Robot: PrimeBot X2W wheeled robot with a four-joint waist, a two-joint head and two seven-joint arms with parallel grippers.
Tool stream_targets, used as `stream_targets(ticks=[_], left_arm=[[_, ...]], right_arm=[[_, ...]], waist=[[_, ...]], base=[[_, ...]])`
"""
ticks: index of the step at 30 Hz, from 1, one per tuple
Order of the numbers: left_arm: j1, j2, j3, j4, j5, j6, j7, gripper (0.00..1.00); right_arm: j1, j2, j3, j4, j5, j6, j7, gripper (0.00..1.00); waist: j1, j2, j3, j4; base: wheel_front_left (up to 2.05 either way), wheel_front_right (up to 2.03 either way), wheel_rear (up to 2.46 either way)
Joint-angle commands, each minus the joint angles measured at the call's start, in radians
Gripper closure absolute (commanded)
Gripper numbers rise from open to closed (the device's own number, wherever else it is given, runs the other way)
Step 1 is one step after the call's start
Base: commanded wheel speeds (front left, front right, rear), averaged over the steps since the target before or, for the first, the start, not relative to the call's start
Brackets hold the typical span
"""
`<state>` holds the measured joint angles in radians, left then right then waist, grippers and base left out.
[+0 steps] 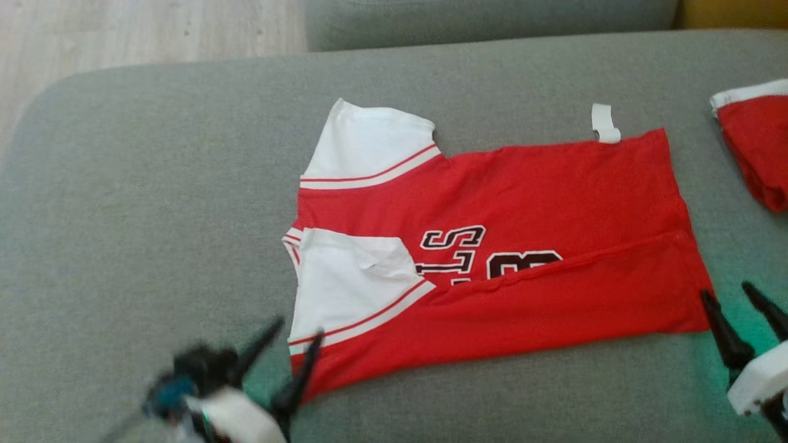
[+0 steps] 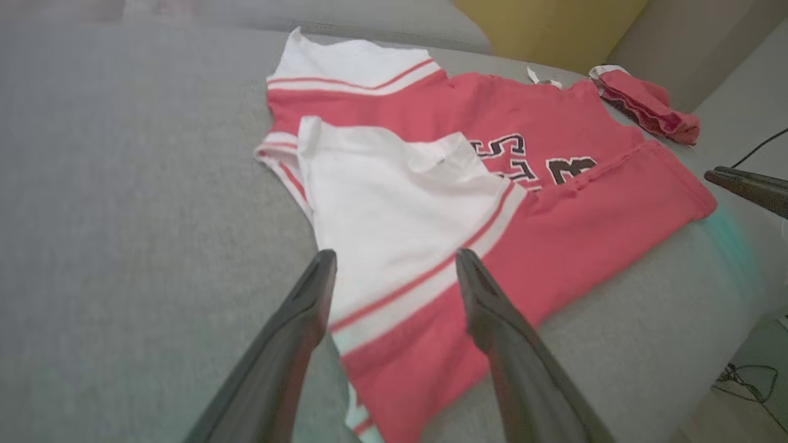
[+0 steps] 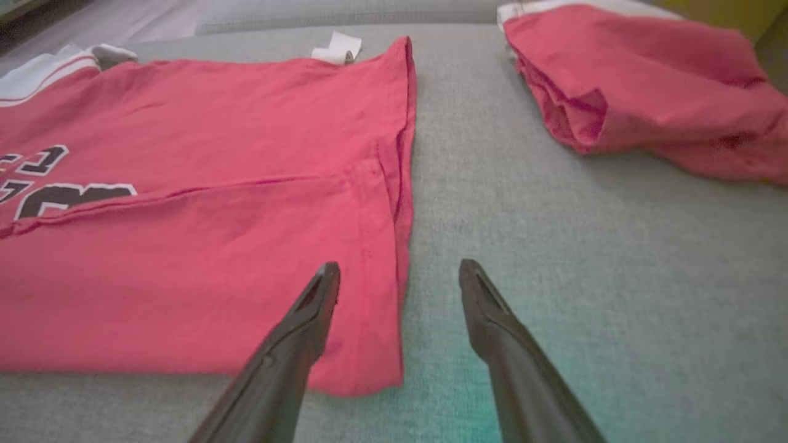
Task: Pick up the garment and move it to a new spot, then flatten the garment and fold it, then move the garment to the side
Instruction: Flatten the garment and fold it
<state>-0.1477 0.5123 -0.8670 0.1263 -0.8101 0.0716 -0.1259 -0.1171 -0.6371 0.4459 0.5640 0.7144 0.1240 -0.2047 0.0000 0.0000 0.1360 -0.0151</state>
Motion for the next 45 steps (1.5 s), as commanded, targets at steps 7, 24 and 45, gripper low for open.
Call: stream_targets(ticks=[7,24,45], left_arm=[[-0.389,0.125,0.100,-0.096,0.053,-0.023,0.221,0.00],[-1.036,0.113,0.079,0.399,-0.011,-0.195,0.713,0.00],[-1.103,0.154,-0.056,0.458,-0.129,-0.202,0.712,1.00]], right_arm=[[-0.059,-0.012,-0.082,-0.095,-0.099,0.007,-0.021,0.00],[-0.187,0.147,-0.130,-0.255,-0.261,0.007,0.038,0.00],[-0.161,0.186,-0.200,-0.288,-0.313,0.007,0.061,0.00]], waist=[[0.0000,0.0000,0.085,-0.051],[0.0000,0.0000,0.336,-0.243],[0.0000,0.0000,0.381,-0.281]], base=[[0.00,0.00,0.00],[0.00,0.00,0.00],[0.00,0.00,0.00]])
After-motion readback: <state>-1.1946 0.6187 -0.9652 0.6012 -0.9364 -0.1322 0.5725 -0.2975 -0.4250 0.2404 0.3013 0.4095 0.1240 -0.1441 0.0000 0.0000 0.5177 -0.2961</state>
